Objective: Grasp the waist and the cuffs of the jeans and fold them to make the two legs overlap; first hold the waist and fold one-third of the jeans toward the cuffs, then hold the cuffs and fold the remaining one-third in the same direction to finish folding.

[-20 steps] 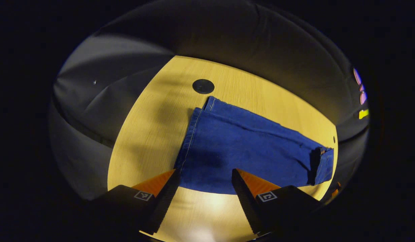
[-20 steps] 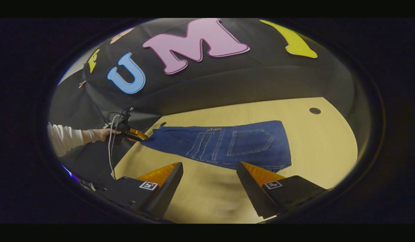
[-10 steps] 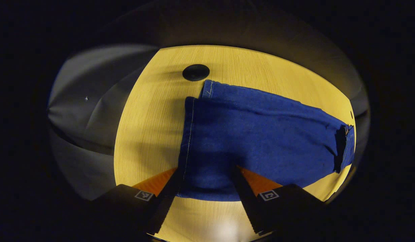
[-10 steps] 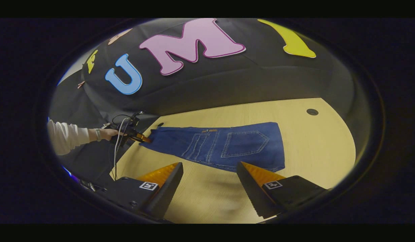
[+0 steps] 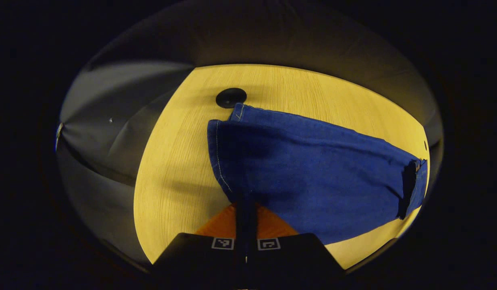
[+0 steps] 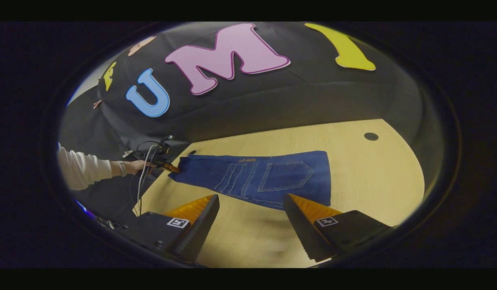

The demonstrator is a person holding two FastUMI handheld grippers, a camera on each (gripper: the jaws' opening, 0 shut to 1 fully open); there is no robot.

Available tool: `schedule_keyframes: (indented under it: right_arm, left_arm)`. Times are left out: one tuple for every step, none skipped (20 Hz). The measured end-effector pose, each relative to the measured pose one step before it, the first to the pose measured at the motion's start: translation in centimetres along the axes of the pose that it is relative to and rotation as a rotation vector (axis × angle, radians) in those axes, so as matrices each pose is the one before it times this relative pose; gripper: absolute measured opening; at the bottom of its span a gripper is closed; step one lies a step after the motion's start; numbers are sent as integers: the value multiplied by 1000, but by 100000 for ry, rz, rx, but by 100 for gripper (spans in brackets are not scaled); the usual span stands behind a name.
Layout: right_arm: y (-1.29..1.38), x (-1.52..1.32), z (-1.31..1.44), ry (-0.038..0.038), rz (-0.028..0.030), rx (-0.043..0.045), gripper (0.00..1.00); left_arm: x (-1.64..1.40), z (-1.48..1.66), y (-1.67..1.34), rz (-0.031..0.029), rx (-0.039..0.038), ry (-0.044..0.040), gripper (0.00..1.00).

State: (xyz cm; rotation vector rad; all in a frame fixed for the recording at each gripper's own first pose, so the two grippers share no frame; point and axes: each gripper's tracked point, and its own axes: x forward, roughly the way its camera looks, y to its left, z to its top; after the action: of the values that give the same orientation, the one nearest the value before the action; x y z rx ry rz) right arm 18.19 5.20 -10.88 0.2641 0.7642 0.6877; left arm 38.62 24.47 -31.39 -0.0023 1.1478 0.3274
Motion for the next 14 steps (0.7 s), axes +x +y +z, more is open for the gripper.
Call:
schedule_keyframes:
  right_arm:
    - [-196,-56,-122,285,-257,-674,98]
    - [-223,-126,52,190,-349,-404,98]
    - [-200,-211,108,-174,-204,-40,98]
    - [-97,-94,275,-731,-63,172,98]
    - [-131,-211,218,-648,-223,463,98]
    - [-79,-32,331,-632,-86,800,98]
    - [3,-40,281,-625,-71,717,98]
    - [-64,-240,101,-672,-20,618,98]
    - [-21,-146,192,-618,-124,375,97]
    - [88,-61,202,-251,108,171,97]
    - [124,-110,217,-507,106,20,97]
    - [195,-164,318,-550,234,96,97]
    - [351,-311,229,-629,283,170,97]
    - [176,-232,334,-770,148,35,97]
  left_arm:
    - [68,-132,-23,6,-126,511,7]
    - [-118,79,-161,-492,-1020,-107,7]
    - [-343,133,-328,-1183,-1395,-897,7]
    - [-456,395,-527,-1834,-1056,-1641,6]
    - [-633,365,-708,-3022,-94,-1620,6]
    - [-847,453,-845,-3339,918,-2050,6]
    - [-931,442,-870,-3911,1064,-2060,6]
    - [-1185,444,-1194,-4236,1088,-1922,6]
    - [-1192,507,-1457,-4634,797,-2232,6]
    - [-940,628,-1549,-4421,958,-2420,6]
    - [-1011,759,-1950,-3978,992,-2107,6]
    - [-836,885,-1988,-4026,1114,-2101,6]
    - [-843,836,-2422,-4046,869,-2157,6]
    - [-754,842,-2390,-4390,1144,-1907,6]
